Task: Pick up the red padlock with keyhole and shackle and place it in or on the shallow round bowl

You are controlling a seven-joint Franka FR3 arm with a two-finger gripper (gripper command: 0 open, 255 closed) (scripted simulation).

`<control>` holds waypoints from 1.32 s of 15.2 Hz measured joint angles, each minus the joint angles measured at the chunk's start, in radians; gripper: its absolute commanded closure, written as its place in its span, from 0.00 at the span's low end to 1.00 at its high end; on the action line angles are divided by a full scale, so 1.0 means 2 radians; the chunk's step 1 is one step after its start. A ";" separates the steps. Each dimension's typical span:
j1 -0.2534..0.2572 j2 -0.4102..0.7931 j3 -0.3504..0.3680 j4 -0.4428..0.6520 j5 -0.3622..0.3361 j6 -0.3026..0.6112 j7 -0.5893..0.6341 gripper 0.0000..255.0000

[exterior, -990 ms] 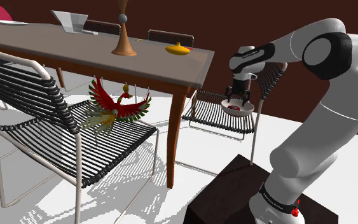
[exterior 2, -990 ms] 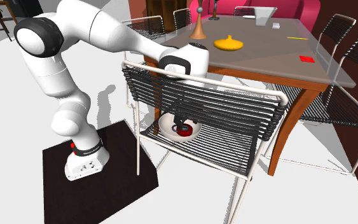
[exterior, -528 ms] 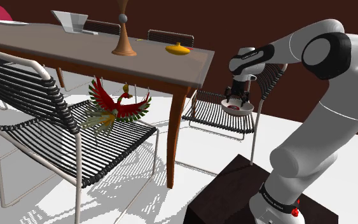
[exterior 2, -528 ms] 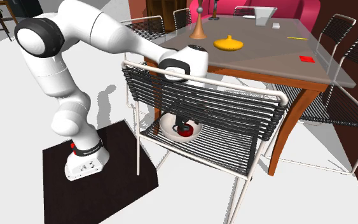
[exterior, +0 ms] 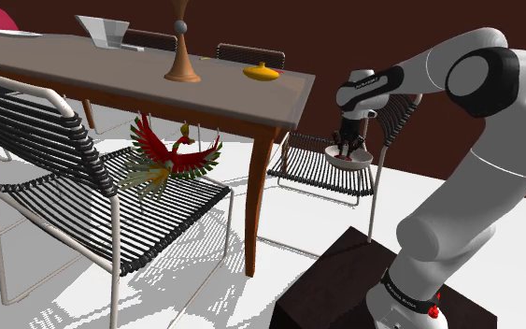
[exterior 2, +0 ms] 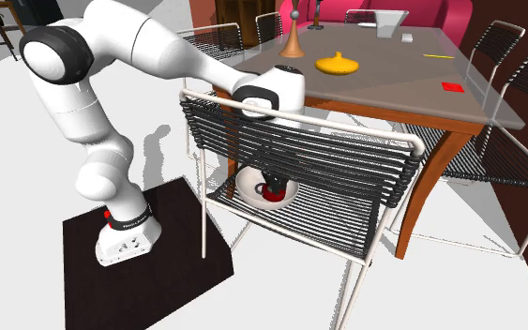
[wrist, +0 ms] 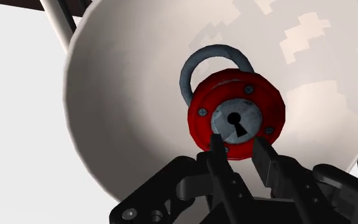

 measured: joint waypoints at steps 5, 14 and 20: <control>-0.001 0.001 -0.001 0.002 0.011 0.006 -0.001 1.00; 0.006 -0.009 0.000 0.008 0.032 -0.054 -0.074 0.00; 0.016 -0.028 0.000 -0.007 0.044 -0.107 -0.183 0.00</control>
